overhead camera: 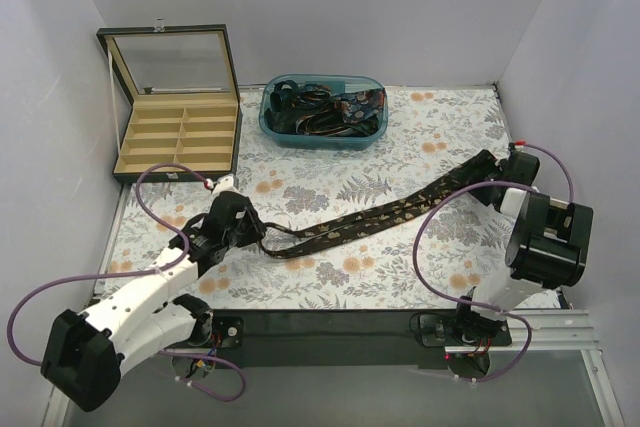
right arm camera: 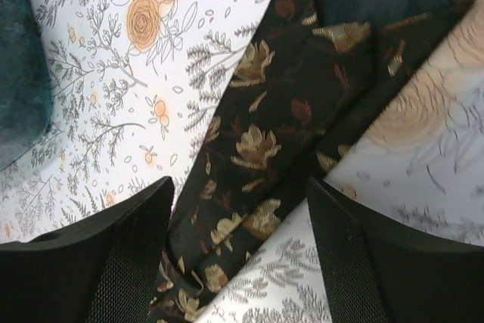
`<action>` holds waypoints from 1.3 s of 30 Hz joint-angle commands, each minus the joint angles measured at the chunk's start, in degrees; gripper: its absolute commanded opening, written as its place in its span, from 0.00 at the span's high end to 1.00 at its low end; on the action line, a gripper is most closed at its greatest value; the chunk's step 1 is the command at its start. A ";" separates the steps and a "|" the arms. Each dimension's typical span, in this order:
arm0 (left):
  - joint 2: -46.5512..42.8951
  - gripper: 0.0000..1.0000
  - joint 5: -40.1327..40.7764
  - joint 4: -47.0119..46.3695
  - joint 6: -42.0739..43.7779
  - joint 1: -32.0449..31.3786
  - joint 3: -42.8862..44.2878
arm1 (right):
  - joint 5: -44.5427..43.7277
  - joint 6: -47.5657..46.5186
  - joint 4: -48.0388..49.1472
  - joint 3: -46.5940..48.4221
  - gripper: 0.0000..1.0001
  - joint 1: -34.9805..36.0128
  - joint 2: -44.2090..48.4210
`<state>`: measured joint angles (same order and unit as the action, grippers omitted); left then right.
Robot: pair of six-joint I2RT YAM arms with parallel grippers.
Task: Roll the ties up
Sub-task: Flatten the tie
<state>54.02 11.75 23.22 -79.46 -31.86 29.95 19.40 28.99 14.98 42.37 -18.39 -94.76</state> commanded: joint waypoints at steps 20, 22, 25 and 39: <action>-2.17 0.60 -2.43 8.24 -11.68 -0.22 -0.33 | 1.96 -1.66 0.22 -6.69 0.39 15.67 13.74; -1.12 0.68 -2.96 7.89 -11.59 -0.22 -0.86 | 2.14 -1.05 0.75 -7.12 0.40 15.76 12.59; -0.06 0.76 -5.32 7.63 -11.51 -0.31 -2.09 | 0.82 -0.43 1.01 -8.00 0.42 15.76 10.74; 5.47 0.89 -8.06 4.03 -12.12 -0.22 -4.03 | 0.02 4.14 2.95 -7.40 0.48 9.87 0.82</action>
<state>58.00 3.77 29.19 -91.35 -32.01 25.80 21.85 32.80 19.16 33.50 -7.57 -89.71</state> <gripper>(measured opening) 0.118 0.518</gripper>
